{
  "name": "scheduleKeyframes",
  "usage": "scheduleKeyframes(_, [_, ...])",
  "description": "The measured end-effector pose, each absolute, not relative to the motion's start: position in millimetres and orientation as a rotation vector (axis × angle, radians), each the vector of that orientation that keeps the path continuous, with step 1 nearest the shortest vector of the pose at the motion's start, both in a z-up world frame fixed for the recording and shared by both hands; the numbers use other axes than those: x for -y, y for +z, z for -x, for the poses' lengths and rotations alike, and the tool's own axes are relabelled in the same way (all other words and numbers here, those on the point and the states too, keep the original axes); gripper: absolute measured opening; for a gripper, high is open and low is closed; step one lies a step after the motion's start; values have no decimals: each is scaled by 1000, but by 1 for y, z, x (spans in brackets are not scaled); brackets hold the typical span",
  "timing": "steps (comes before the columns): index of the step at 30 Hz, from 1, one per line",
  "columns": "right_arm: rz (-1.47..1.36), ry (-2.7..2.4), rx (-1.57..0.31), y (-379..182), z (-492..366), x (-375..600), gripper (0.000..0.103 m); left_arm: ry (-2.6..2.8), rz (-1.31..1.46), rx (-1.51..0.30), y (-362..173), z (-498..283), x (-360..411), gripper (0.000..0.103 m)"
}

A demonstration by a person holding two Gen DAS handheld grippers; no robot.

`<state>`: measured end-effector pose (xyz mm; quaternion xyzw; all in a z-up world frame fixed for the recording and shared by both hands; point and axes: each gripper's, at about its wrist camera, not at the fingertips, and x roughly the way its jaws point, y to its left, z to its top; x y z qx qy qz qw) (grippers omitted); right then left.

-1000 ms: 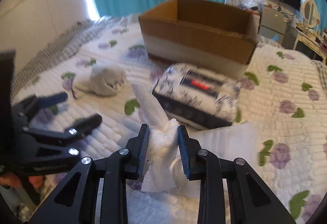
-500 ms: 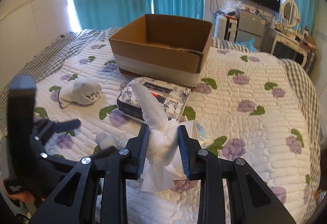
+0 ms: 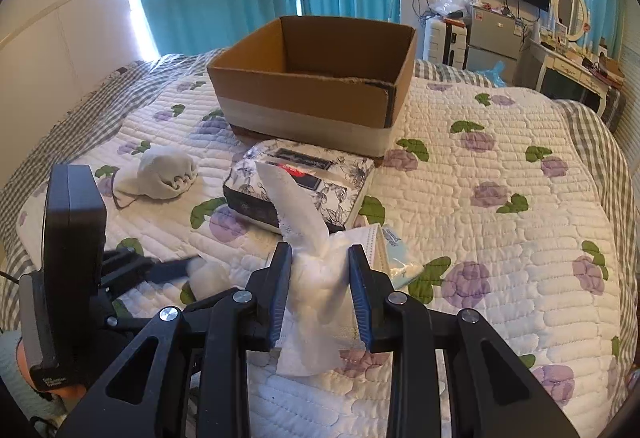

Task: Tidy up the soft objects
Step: 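Grasp the white sock ball with the left tool while the right grasps white tissue, then carry both items over the box and open both tools to release them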

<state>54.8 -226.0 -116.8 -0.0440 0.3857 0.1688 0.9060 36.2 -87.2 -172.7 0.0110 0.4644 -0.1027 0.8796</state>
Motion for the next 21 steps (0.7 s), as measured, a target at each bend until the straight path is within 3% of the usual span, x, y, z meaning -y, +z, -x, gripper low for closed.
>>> scheduleKeyframes(7, [119, 334, -755, -97, -42, 221, 29, -207, -33, -930, -151, -19, 84, 42])
scheduleKeyframes(21, [134, 372, -614, -19, -24, 208, 28, -201, -8, -732, -40, -11, 58, 42])
